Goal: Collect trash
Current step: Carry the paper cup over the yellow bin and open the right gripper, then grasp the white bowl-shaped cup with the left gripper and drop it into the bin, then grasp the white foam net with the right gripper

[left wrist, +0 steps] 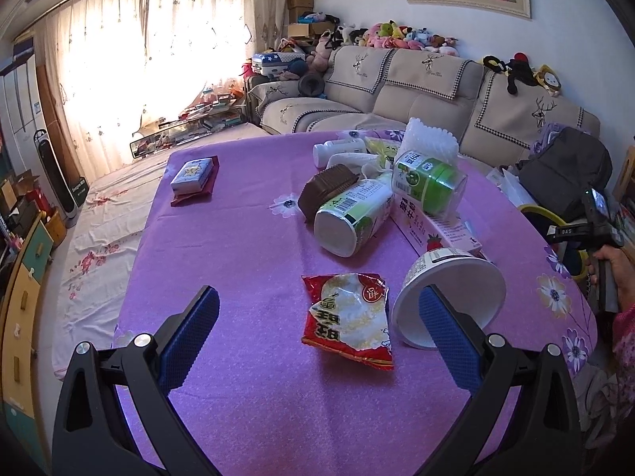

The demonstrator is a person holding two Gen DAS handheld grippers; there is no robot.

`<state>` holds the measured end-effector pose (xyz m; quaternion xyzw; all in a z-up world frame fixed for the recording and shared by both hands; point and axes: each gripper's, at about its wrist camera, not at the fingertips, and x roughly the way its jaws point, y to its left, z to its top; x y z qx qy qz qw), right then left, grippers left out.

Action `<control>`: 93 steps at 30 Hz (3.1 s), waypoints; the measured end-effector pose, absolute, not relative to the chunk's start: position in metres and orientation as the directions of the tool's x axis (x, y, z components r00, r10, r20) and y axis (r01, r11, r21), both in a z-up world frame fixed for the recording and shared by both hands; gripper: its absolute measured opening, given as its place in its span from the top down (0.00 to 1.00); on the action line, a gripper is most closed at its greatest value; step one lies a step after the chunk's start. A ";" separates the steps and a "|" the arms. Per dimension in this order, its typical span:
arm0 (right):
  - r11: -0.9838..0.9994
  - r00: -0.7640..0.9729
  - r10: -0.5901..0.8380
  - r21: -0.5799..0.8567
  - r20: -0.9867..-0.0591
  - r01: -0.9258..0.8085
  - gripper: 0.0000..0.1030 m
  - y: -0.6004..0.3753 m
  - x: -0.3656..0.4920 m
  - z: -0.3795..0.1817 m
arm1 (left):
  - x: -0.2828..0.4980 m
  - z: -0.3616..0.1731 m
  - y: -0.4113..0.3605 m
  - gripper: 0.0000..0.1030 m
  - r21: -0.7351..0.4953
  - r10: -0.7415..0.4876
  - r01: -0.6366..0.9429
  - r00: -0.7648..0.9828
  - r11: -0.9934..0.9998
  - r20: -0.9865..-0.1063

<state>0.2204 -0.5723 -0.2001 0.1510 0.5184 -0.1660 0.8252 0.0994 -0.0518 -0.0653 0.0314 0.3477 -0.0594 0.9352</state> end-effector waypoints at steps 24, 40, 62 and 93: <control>0.922 0.599 -0.035 0.205 -0.800 0.328 0.33 -0.533 0.153 -0.154 | 0.139 -0.096 -0.110 0.11 0.074 -0.250 0.422 0.660 0.903 -0.709; 0.932 0.647 0.021 0.249 -0.762 0.263 0.32 -0.509 0.138 -0.135 | 0.145 -0.091 -0.129 0.73 0.098 -0.336 0.547 0.636 0.831 -0.695; 0.900 0.728 -0.062 0.277 -0.683 0.336 0.32 -0.551 0.084 -0.111 | 0.139 -0.037 -0.214 0.94 0.074 -0.440 0.657 0.579 0.750 -0.687; 0.833 0.682 -0.069 0.335 -0.728 0.441 0.29 -0.623 0.052 -0.150 | 0.267 -0.148 -0.535 0.50 0.176 -0.256 0.763 0.410 0.622 -0.876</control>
